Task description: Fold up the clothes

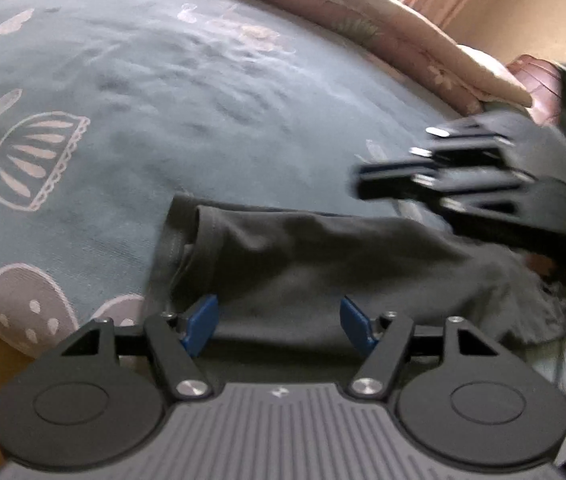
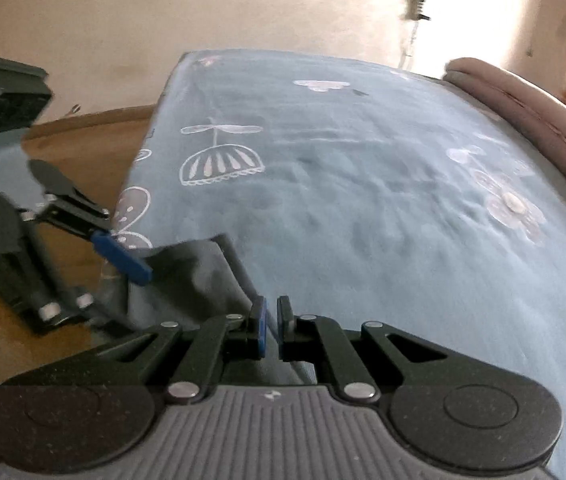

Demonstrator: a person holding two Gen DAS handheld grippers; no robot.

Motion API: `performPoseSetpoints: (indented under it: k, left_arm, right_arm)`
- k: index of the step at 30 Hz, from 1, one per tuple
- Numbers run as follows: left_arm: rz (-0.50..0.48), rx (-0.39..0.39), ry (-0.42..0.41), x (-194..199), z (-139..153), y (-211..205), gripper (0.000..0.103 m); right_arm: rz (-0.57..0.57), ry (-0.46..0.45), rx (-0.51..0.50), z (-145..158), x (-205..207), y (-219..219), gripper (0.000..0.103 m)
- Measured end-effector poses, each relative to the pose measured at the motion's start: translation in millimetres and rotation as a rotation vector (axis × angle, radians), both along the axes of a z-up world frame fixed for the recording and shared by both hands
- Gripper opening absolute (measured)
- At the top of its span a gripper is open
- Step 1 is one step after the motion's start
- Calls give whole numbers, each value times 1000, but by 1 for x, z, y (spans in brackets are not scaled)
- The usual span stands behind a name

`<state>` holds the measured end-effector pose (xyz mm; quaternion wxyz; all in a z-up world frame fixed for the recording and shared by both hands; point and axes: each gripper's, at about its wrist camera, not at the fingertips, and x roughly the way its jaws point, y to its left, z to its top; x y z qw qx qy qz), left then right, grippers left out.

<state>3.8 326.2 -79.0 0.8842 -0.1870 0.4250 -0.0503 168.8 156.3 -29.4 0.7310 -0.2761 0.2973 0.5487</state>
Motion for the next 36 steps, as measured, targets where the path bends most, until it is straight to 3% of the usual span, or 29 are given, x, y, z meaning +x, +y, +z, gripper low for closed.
performPoseSetpoints:
  k: [7, 11, 15, 19, 24, 26, 27, 30, 32, 36]
  left_arm:
    - [14, -31, -24, -10, -9, 6, 69]
    - [11, -43, -39, -13, -10, 9, 70]
    - [3, -39, -41, -11, -10, 8, 71]
    - [-16, -16, -49, -11, -10, 4, 72]
    - [-33, -5, -52, -10, -10, 4, 73]
    - [-35, -7, -53, -9, -10, 4, 73]
    - [-33, -11, -54, -10, -11, 5, 73]
    - [-22, -35, -58, -10, -12, 7, 74]
    - [-24, -36, -61, -10, -12, 7, 74]
    - [-31, -27, -62, -11, -11, 5, 75]
  right_arm:
    - [77, 35, -39, -26, 6, 55, 6]
    - [127, 54, -50, -34, -2, 60, 6]
    - [204, 35, -52, -35, -24, 53, 6]
    - [227, -42, -81, -43, -40, 50, 9]
    - [202, -45, -78, -47, -36, 54, 22]
    - [190, -47, -83, -47, -32, 55, 41]
    - [184, -43, -85, -47, -30, 56, 42]
    - [184, -9, -85, -47, -25, 57, 36]
    - [203, -4, -84, -47, -29, 57, 21]
    - [199, 11, -92, -48, -28, 59, 22]
